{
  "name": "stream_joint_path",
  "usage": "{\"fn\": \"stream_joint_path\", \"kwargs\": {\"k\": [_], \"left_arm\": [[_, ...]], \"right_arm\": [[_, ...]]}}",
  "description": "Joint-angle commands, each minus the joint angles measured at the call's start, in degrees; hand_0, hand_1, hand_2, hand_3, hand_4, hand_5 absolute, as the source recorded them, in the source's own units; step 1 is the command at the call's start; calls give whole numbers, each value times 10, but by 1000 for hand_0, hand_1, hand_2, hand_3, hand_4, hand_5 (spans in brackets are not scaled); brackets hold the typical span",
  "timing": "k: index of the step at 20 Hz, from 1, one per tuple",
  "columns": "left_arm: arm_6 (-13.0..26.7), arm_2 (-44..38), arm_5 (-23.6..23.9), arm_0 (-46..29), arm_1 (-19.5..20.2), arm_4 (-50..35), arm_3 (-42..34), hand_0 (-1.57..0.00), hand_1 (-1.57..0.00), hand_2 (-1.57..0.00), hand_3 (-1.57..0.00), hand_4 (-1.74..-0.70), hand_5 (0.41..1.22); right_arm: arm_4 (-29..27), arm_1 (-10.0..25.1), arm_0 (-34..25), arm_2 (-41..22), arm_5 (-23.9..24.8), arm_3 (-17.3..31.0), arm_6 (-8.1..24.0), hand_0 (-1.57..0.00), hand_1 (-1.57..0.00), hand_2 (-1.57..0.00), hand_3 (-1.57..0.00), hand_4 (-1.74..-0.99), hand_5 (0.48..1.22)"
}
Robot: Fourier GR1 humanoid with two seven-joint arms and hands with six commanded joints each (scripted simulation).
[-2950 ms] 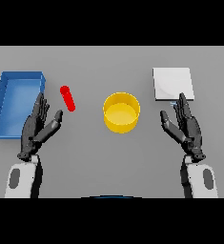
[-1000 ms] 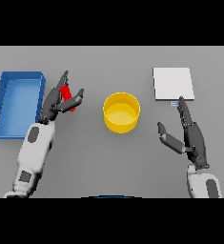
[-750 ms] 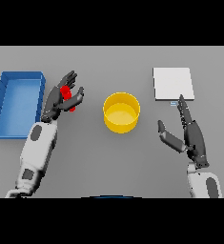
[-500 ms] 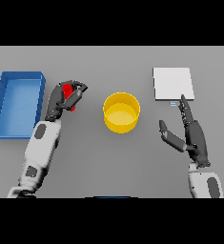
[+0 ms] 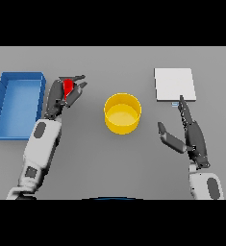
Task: Pick up the red beaker and tilt it to pour out 1 green nut into yellow bowl. Pick up the yellow bowl and place it on the metallic measuring scale.
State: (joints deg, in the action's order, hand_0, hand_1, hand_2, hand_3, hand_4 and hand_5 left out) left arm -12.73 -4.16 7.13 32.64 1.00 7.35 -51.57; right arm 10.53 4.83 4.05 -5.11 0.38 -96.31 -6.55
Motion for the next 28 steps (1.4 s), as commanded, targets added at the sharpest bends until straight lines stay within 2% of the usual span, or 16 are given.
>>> {"fn": "stream_joint_path", "kwargs": {"k": [1, 4, 7, 9, 14, 19, 24, 25, 27, 28], "left_arm": [[5, 6, 5, -4, 5, 3, -19, -1532, -1533, -1533, -1533, -1702, 1098], [48, 40, 9, 5, 23, 25, -65, -1551, -1551, -1552, -1552, -1721, 1101], [110, 113, -15, 21, 62, 90, -97, -1561, -1561, -1561, -1561, -1731, 1119], [128, 150, -29, 20, 74, 116, -120, -1563, -1563, -1563, -1563, -1733, 1119], [160, 194, -37, 33, 94, 152, -121, -1564, -1565, -1565, -1565, -1734, 1112], [169, 305, -59, 105, 139, 278, -87, -1569, -1569, -1569, -1569, -1739, 1134], [163, 394, -99, 175, 155, 364, -41, -1570, -1570, -1570, -1570, -1740, 1193], [158, 409, -108, 190, 154, 378, -26, -1570, -1570, -1570, -1570, -1690, 1198], [150, 444, -141, 222, 157, 405, -12, -1571, -1571, -1571, -1571, -1613, 1206], [151, 463, -158, 239, 155, 420, 1, -1571, -1571, -1571, -1571, -1637, 1209]], "right_arm": [[1, -2, 7, -2, 0, 2, -5, 1, 1, 1, 1, -1258, 669], [12, -3, -1, -6, 7, -3, 1, 1, 1, 1, 1, -1245, 673], [28, 1, 1, -10, 12, -3, 3, 1, 1, 1, 1, -1245, 688], [30, -2, 12, -13, 13, -9, -3, 1, 1, 1, 1, -1243, 694], [28, -2, 24, -17, 9, -29, 13, 1, 1, 1, 1, -1248, 711], [24, -3, 14, -16, 6, -24, 17, 1, 1, 1, 1, -1267, 720], [20, -8, 8, -16, 6, -17, 15, 1, 1, 1, 1, -1264, 717], [21, -4, 7, -14, 5, -19, 5, 1, 1, 1, 1, -1261, 715], [18, -6, 8, -10, 8, -13, 9, 1, 1, 1, 1, -1258, 697], [23, -9, 12, -14, 10, -13, 3, 1, 1, 1, 1, -1253, 688]]}}
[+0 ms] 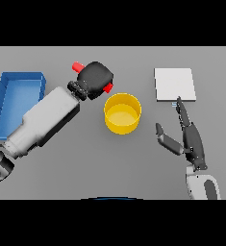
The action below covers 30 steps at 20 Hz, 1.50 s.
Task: Pick up the red beaker and tilt it to pour out 1 green nut into yellow bowl. Pick up the yellow bowl and place it on the metallic measuring scale.
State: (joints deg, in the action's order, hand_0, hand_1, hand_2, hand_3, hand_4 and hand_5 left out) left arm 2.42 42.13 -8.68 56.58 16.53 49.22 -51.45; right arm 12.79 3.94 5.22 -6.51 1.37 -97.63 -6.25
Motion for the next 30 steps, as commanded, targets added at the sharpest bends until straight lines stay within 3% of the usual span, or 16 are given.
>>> {"fn": "stream_joint_path", "kwargs": {"k": [1, 4, 10, 16, 22, 28, 30], "left_arm": [[-8, 14, -21, 18, 1, 6, 8, -1571, -1571, -1571, -1571, -1656, 1212], [-32, 54, -48, 49, -7, 21, 28, -1571, -1571, -1571, -1571, -1694, 1216], [-38, 142, -88, 107, -17, 73, 65, -1571, -1571, -1571, -1571, -1728, 1220], [-64, 226, -71, 148, -24, 125, 85, -1571, -1571, -1571, -1571, -1735, 1221], [-76, 302, -58, 195, -56, 170, 131, -1571, -1571, -1571, -1571, -1733, 1221], [-81, 351, -54, 223, -68, 188, 137, -1571, -1571, -1571, -1571, -1720, 1221], [-101, 359, -55, 245, -57, 185, 131, -1571, -1571, -1571, -1571, -1721, 1221]], "right_arm": [[3, -3, -2, 1, 6, 3, 3, 1, 1, 1, 1, -1245, 679], [-1, -9, -2, 3, 9, 4, 4, 1, 1, 1, 1, -1220, 657], [8, -6, 4, 3, 16, 3, -9, 1, 1, 1, 1, -1191, 649], [12, -8, -1, 3, 21, 0, 10, 1, 1, 1, 1, -1169, 624], [23, -7, -1, 1, 27, 3, 8, 1, 1, 1, 1, -1157, 629], [25, -7, -4, 1, 29, 0, 9, 1, 1, 1, 1, -1151, 634], [13, -4, -3, 6, 23, 2, 1, 1, 1, 1, 1, -1152, 635]]}}
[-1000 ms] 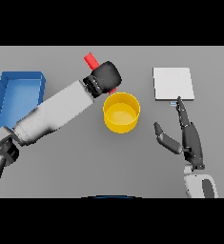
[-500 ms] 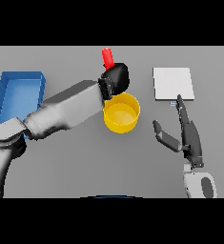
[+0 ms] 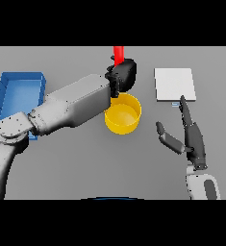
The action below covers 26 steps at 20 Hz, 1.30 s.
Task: Pick up the red beaker and tilt it to pour out 1 green nut into yellow bowl. Pick up the yellow bowl and place it on the metallic measuring scale.
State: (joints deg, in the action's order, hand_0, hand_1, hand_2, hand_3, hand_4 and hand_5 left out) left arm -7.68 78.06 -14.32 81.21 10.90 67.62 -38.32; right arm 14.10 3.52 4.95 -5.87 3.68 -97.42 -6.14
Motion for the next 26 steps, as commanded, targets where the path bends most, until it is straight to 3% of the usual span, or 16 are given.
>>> {"fn": "stream_joint_path", "kwargs": {"k": [1, 5, 7, 9, 13, 16, 21, 23, 26], "left_arm": [[-8, 3, -5, 13, 5, -1, 0, -1571, -1571, -1571, -1571, -1721, 1221], [-13, -10, 20, 88, 22, -12, 50, -1571, -1571, -1571, -1571, -1725, 1221], [-11, -36, 42, 118, 40, -35, 80, -1571, -1571, -1571, -1179, -1731, 1221], [5, -76, 48, 149, 57, -70, 129, -1571, -1571, -1571, -1320, -1727, 1221], [48, -222, 60, 182, 84, -219, 234, -1571, -1571, -1571, -1468, -1734, 1221], [80, -323, 79, 170, 135, -341, 285, -1571, -1571, -1571, -1402, -1737, 1221], [108, -433, 143, 104, 199, -501, 340, -1571, -1571, -1571, -1499, -1740, 1221], [122, -456, 177, 65, 212, -546, 348, -1571, -1571, -1571, -1525, -1740, 1221], [182, -488, 213, 16, 232, -609, 363, -1571, -1571, -1571, -1547, -1741, 1221]], "right_arm": [[-1, -3, -2, -1, 1, -2, 2, 1, 1, 1, 1, -1153, 636], [-2, -1, -1, -3, -5, 9, -21, 1, 1, 1, 1, -1154, 654], [2, 0, 0, -4, -4, 8, -17, 1, 1, 1, 1, -1160, 660], [4, -1, -4, -5, -2, 9, -17, 1, 1, 1, 1, -1161, 661], [17, -3, -10, -10, 7, 8, -9, 1, 1, 1, 1, -1146, 641], [25, -2, -14, -14, 10, 15, -17, 1, 1, 1, 1, -1142, 630], [-23, -7, -25, -2, -16, 26, -25, 1, 1, 1, 1, -1081, 631], [-34, -2, -34, 2, -26, 28, -15, 1, 1, 1, 1, -1106, 642], [-38, 4, -21, -1, -36, 24, -36, 1, 1, 1, 1, -1148, 663]]}}
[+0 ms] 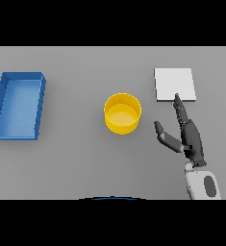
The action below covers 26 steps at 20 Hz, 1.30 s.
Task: Pick up the red beaker and tilt it to pour out 1 green nut into yellow bowl. Pick up the yellow bowl and place it on the metallic measuring scale.
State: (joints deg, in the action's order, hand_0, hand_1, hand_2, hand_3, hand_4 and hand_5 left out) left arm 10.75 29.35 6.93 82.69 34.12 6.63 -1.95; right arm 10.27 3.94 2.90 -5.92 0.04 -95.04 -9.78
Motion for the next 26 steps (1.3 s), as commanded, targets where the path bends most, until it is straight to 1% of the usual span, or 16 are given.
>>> {"fn": "stream_joint_path", "kwargs": {"k": [1, 2, 3, 7, 8, 10, 12, 13, 17, 19, 21, 22, 23, 24, 25, 26], "left_arm": [[14, -12, 9, -8, 2, -19, -4, -1571, -1571, -1571, -1552, -1741, 1221], [14, -24, 19, -23, 5, -40, -8, -1571, -1571, -1571, -1556, -1741, 1221], [9, -34, 25, -37, 7, -58, -18, -1571, -1571, -1571, -1518, -1741, 1221], [36, -55, 53, -119, 10, -123, -54, -1571, -1571, -1571, -1396, -1741, 1221], [37, -58, 61, -137, 12, -138, -75, -1571, -1571, -1571, -1374, -1741, 1221], [44, -61, 81, -186, 19, -166, -127, -1571, -1571, -1571, -1379, -1741, 1221], [73, -57, 107, -245, 26, -192, -198, -1571, -1571, -1571, -1376, -1741, 1221], [85, -54, 116, -273, 34, -204, -240, -1571, -1571, -1571, -1389, -1741, 1221], [171, -22, 180, -380, 59, -233, -411, -1571, -1571, -1571, -1383, -1741, 1221], [200, -5, 201, -417, 72, -249, -481, -1571, -1571, -1571, -1384, -1741, 1076], [235, 13, 193, -440, 92, -274, -529, -1571, -1571, -1571, -1366, -1735, 955], [241, 23, 182, -452, 107, -282, -557, -1571, -1571, -1571, -1407, -1661, 888], [234, 29, 172, -461, 117, -292, -581, -1571, -1571, -1571, -1368, -1493, 827], [219, 37, 145, -470, 134, -292, -597, -1571, -1545, -1489, -1238, -1311, 774], [203, 43, 127, -480, 144, -293, -618, -1495, -1380, -1311, -1098, -1155, 740], [187, 40, 103, -486, 148, -307, -630, -1253, -1104, -1049, -884, -1031, 714]], "right_arm": [[5, -3, -6, -3, 3, 3, 10, 1, 1, 1, 1, -1157, 666], [4, 5, -1, -1, -1, -2, 7, 1, 1, 1, 1, -1165, 672], [13, 4, -2, -6, 3, -2, 2, 1, 1, 1, 1, -1168, 680], [21, 5, -9, -9, 5, 4, 3, 1, 1, 1, 1, -1192, 704], [25, -2, -13, -12, 9, 4, 12, 1, 1, 1, 1, -1194, 703], [26, 0, -5, -12, 9, 8, 1, 1, 1, 1, 1, -1202, 709], [21, 6, -9, -4, 8, 17, 0, 1, 1, 1, 1, -1205, 704], [25, 8, -9, -6, 8, 13, 0, 1, 1, 1, 1, -1202, 699], [20, 3, -8, -6, 7, 14, 2, 1, 1, 1, 1, -1186, 687], [15, 6, -9, -3, 4, 10, 1, 1, 1, 1, 1, -1170, 683], [19, 0, -9, -6, 8, 18, 4, 1, 1, 1, 1, -1168, 679], [22, 1, -10, -7, 9, 17, 1, 1, 1, 1, 1, -1165, 678], [20, 5, -16, -4, 7, 21, 1, 1, 1, 1, 1, -1165, 675], [23, 6, -13, -5, 10, 17, 3, 1, 1, 1, 1, -1163, 671], [23, 7, -10, -7, 7, 18, 1, 1, 1, 1, 1, -1159, 669], [26, 5, -7, -9, 10, 14, -2, 1, 1, 1, 1, -1161, 669]]}}
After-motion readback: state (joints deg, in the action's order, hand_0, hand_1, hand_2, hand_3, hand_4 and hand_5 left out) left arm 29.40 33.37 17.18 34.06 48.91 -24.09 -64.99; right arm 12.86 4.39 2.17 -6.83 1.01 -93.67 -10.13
